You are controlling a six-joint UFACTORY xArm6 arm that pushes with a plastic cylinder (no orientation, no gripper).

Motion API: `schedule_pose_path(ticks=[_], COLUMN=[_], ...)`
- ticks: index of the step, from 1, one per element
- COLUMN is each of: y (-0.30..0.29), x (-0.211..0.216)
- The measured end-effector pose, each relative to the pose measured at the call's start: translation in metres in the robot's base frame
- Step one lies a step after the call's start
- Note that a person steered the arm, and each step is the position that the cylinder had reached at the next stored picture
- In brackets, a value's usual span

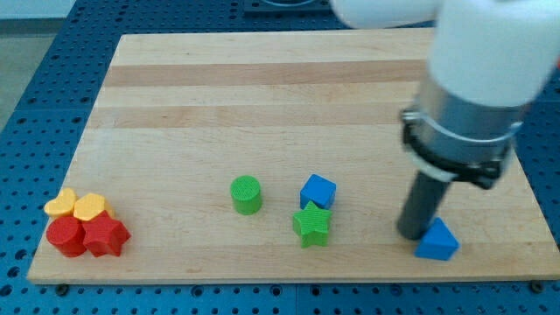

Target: Slide the triangle to the right side of the green star

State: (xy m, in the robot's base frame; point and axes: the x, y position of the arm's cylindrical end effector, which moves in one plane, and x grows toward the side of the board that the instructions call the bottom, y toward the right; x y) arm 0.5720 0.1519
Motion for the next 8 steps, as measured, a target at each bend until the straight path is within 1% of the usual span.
schedule_pose_path(ticks=[1,2,3,4,5,7,8], y=[-0.004,-0.073,-0.09,-0.037,0.03,0.043,0.016], x=[0.006,0.024,0.043,0.046,0.046,0.046,0.045])
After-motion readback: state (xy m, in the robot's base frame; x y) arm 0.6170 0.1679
